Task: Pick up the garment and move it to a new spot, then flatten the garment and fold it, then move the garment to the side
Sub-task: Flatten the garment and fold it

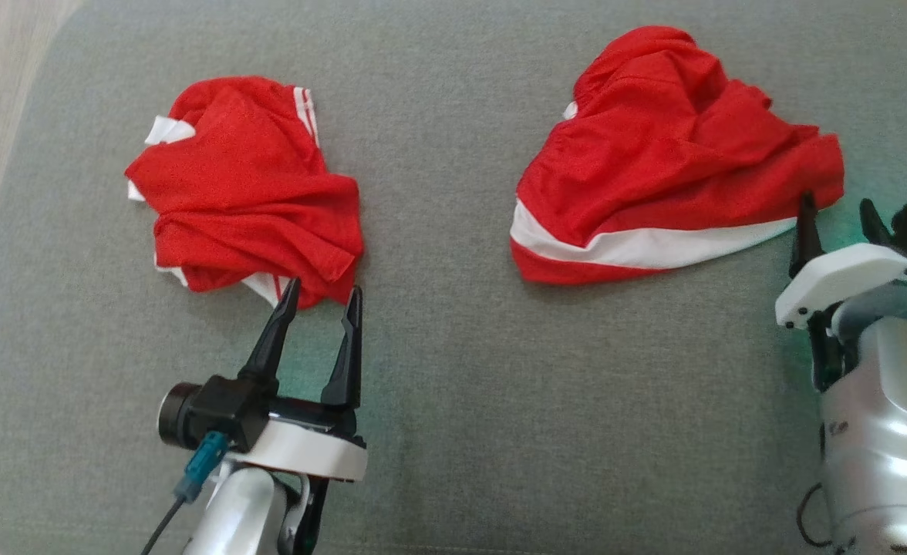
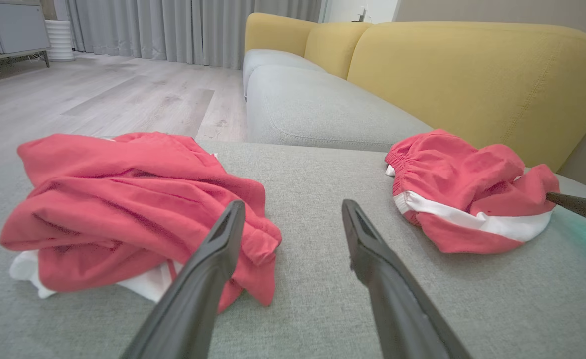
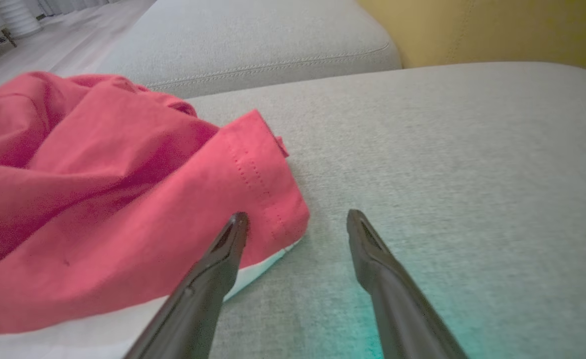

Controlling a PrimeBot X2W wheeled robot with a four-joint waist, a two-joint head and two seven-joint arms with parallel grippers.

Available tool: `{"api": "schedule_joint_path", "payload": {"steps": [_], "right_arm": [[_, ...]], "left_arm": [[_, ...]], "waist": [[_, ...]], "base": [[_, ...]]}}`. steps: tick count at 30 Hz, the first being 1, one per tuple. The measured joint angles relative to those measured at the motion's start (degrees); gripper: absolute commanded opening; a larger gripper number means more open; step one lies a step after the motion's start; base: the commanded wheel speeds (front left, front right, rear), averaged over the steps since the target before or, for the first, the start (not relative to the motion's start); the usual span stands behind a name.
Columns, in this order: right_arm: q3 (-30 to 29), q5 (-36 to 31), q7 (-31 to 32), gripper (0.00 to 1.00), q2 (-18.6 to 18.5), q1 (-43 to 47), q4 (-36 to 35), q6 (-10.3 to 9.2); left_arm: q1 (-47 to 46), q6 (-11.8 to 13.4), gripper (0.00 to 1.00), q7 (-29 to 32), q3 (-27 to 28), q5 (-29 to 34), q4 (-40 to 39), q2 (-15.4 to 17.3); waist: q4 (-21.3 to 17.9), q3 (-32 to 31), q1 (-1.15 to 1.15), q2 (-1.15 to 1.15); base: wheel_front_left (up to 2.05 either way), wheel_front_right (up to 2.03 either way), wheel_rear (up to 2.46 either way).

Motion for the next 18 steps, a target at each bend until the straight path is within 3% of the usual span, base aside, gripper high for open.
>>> {"api": "schedule_joint_path", "payload": {"steps": [8,9,10,11,18], "right_arm": [[-4.41,-8.65,0.40,0.98,-0.05,-3.56,6.00,0.00],[-4.52,-9.06,0.24,0.63,-0.07,-4.03,6.76,0.00],[-4.55,-9.48,-0.01,0.42,-0.07,-4.50,7.59,0.00],[-4.55,-9.48,-0.01,0.00,-0.07,-4.50,7.59,0.00],[-5.97,-11.38,-4.22,0.00,-0.01,-4.24,10.50,0.00]], "left_arm": [[-0.25,0.00,1.00,0.00,-0.24,-0.01,0.14,-0.03],[-0.43,0.01,1.00,0.00,-0.29,-0.01,0.19,-0.03],[-0.69,0.02,1.00,0.00,-0.30,-0.02,0.25,-0.03],[-0.69,0.02,1.00,0.00,-0.30,-0.02,0.25,-0.03],[-0.83,0.53,1.00,0.00,-0.21,-0.02,0.29,-0.07]], "waist": [[1.02,0.88,-0.01,0.00],[0.95,0.80,-0.01,0.00],[0.81,0.67,-0.01,0.00],[0.81,0.67,-0.01,0.00],[-1.03,-1.19,-0.01,0.00]], "base": [[0.00,0.00,0.00],[0.00,0.00,0.00],[0.00,0.00,0.00],[0.00,0.00,0.00],[0.00,0.00,0.00]]}}
